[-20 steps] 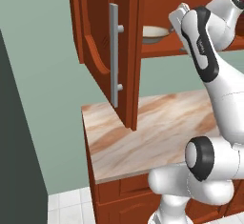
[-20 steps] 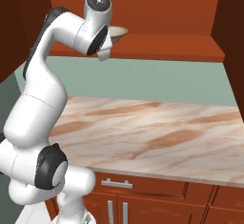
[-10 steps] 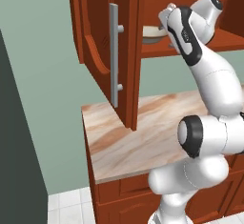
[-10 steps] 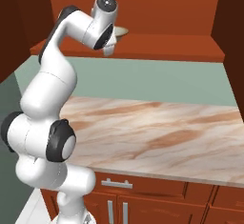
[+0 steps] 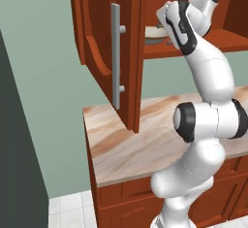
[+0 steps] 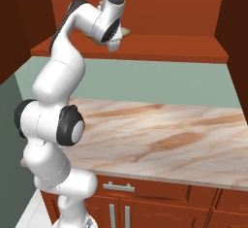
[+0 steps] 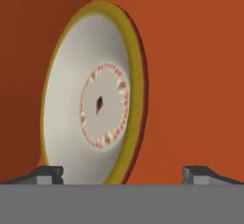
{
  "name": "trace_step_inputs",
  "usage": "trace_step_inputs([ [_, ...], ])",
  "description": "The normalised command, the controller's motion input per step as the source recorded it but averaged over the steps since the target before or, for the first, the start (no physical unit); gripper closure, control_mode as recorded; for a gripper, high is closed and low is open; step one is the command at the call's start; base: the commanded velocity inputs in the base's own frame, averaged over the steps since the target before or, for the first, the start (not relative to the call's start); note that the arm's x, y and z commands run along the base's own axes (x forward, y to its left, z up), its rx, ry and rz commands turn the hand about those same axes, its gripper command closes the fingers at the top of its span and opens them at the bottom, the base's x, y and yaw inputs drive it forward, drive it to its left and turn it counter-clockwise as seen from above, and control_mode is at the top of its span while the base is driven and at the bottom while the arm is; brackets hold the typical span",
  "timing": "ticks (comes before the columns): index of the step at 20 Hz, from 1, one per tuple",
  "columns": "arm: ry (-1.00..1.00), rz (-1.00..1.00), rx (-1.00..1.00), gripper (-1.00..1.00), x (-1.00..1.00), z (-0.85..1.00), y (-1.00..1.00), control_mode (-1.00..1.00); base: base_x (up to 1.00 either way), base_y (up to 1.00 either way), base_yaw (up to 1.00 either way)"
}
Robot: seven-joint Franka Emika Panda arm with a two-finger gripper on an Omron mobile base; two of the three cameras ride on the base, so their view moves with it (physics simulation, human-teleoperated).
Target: Pick up the bowls from the cabinet and place each bowl in front of a stool on the dining counter.
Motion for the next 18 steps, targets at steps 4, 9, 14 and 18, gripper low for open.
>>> trace_step_inputs([
  [4,0.00,0.04,0.00,-1.00,0.42,-0.16,0.00,-1.00,0.00,0.00,0.00],
  [9,0.00,0.02,0.00,-1.00,0.34,-0.20,0.00,-1.00,0.00,0.00,0.00],
  [14,0.00,0.01,0.00,-1.00,0.20,-0.21,0.00,-1.00,0.00,0.00,0.00],
  [18,0.00,0.01,0.00,1.00,0.18,-0.16,0.00,-1.00,0.00,0.00,0.00],
])
